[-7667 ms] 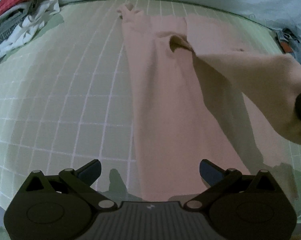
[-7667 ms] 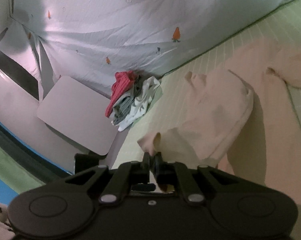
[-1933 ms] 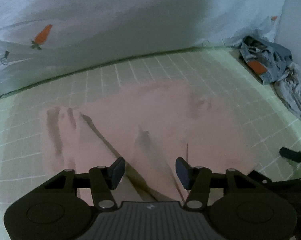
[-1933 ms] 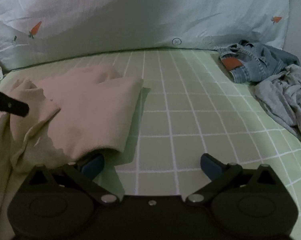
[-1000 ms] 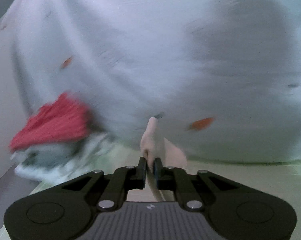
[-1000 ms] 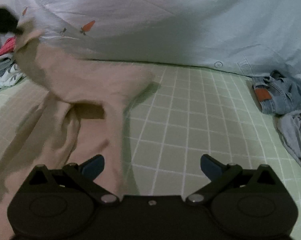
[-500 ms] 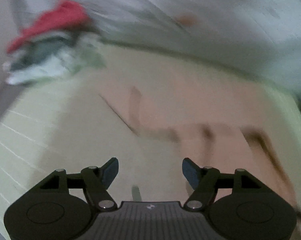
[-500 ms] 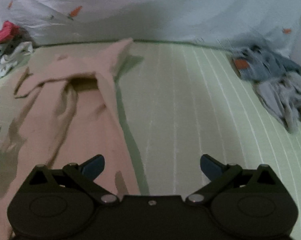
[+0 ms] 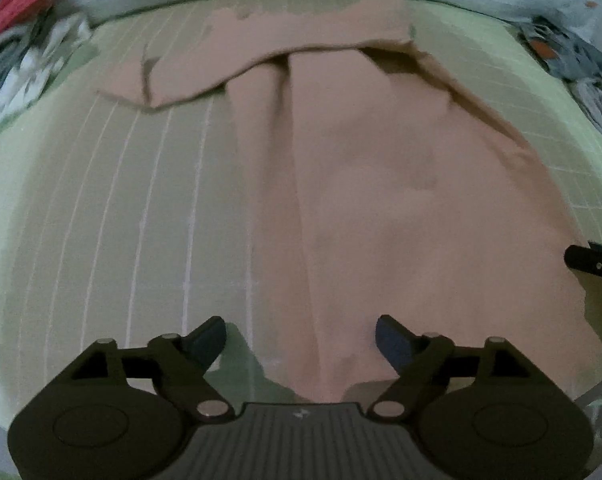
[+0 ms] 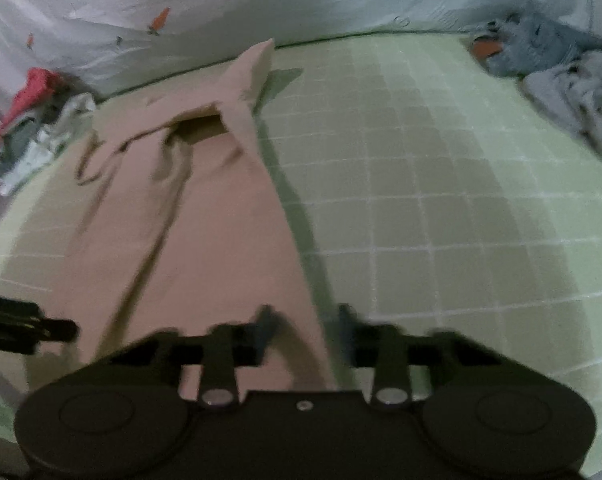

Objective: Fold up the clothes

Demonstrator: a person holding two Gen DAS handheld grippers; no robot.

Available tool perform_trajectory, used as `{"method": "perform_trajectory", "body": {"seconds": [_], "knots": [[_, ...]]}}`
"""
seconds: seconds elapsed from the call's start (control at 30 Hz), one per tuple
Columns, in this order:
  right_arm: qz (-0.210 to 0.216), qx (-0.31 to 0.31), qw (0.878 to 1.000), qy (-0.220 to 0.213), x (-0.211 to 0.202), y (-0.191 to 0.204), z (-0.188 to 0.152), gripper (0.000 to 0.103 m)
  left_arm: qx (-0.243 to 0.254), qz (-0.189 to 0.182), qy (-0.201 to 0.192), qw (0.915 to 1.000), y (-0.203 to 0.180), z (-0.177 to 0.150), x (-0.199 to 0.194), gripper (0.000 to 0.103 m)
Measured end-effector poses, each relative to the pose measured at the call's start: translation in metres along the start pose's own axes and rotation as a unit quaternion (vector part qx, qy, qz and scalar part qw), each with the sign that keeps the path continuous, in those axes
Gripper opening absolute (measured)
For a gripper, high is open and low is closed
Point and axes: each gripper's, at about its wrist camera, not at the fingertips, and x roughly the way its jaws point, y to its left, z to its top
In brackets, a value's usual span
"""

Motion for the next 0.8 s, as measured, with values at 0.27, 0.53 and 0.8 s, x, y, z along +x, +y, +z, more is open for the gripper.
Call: {"method": "perform_trajectory", "body": {"seconds": [0.27, 0.53, 0.8], "knots": [[0.042, -0.08, 0.996, -0.027, -0.021, 0.03, 0.001, 0.003, 0.014, 0.003, 0.009, 0.9999, -0.005, -0.015, -0.002, 0.088], [0.112, -0.156, 0.981, -0.019, -0.02, 0.073, -0.001, 0.003, 0.011, -0.006, 0.016, 0.9998, -0.001, -0.023, -0.002, 0.094], [0.174, -0.096, 0.979, 0.033, 0.005, 0.088, 0.005, 0.004, 0.006, -0.018, 0.018, 0.9997, 0.004, -0.028, -0.002, 0.098]]}}
